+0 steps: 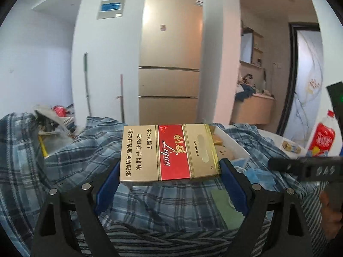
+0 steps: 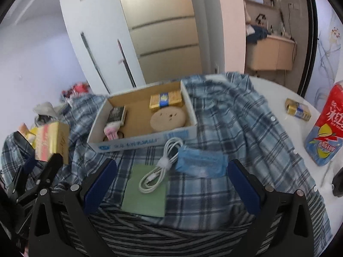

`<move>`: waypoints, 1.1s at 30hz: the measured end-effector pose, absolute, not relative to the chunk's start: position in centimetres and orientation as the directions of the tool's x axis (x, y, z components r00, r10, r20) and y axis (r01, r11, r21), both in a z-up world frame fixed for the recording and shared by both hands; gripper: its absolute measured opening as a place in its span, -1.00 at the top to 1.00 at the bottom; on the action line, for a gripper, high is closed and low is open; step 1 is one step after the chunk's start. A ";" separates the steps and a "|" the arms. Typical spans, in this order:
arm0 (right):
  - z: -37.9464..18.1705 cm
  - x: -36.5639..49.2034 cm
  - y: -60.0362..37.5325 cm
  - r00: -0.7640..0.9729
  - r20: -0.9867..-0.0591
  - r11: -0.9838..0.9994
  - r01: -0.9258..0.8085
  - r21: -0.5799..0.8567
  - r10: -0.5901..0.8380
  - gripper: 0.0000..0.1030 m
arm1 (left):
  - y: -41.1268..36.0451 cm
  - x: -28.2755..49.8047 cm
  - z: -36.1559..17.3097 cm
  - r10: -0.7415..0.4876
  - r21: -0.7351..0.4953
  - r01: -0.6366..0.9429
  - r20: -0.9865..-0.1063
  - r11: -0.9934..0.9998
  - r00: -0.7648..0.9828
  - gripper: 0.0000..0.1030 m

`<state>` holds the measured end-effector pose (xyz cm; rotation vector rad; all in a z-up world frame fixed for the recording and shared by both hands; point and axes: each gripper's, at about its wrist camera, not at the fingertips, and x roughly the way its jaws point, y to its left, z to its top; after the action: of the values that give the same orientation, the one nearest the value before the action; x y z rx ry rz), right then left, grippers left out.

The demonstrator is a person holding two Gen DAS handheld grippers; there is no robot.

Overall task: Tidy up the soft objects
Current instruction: 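Lower the right tool onto the white USB cable and close it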

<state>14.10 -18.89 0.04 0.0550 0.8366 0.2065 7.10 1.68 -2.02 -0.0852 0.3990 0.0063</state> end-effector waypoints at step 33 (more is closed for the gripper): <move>-6.2 14.7 -14.4 0.575 -0.795 0.950 -0.312 0.005 0.193 0.50 | 2.3 7.0 -2.3 0.004 -0.121 -0.054 -0.379 0.991 0.925 -0.76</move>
<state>14.65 -14.43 -6.24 -0.1412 0.9113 0.2973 6.99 2.35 -2.26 -0.1302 0.3883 0.0299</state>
